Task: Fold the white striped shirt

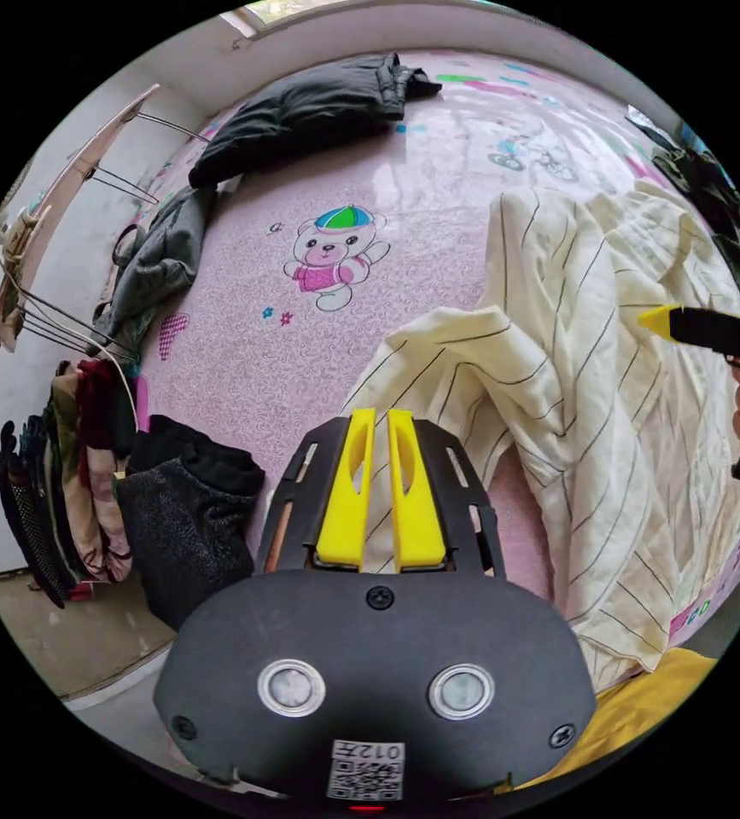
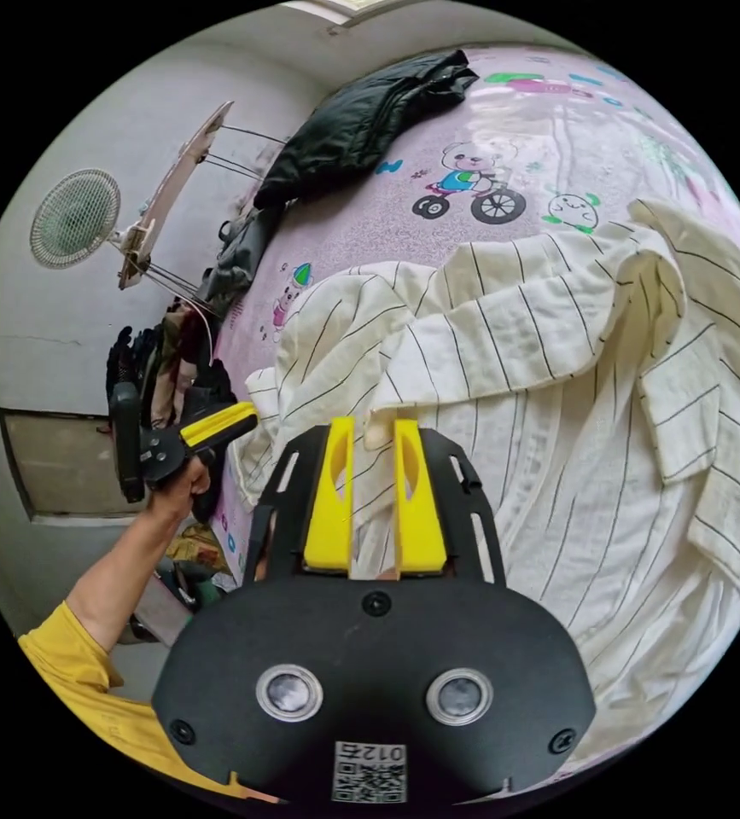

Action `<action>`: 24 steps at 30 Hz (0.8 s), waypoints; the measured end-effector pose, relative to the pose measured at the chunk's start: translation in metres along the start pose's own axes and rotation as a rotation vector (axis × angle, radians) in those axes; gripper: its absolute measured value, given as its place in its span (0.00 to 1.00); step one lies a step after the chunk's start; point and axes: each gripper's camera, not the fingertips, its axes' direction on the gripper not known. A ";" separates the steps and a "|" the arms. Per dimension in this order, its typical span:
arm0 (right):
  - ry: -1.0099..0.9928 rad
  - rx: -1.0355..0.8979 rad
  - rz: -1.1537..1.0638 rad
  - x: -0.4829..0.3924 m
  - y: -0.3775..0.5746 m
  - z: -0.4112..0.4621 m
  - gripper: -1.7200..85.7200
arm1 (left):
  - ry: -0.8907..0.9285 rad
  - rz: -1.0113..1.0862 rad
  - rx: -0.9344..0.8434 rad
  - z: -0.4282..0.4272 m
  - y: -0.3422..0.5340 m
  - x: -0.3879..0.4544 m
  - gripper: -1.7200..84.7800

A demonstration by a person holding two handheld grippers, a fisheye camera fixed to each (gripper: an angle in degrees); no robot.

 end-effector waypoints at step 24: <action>0.403 -0.059 -0.299 -0.023 -0.042 -0.092 0.03 | -0.182 -0.296 0.030 0.021 0.076 -0.029 0.02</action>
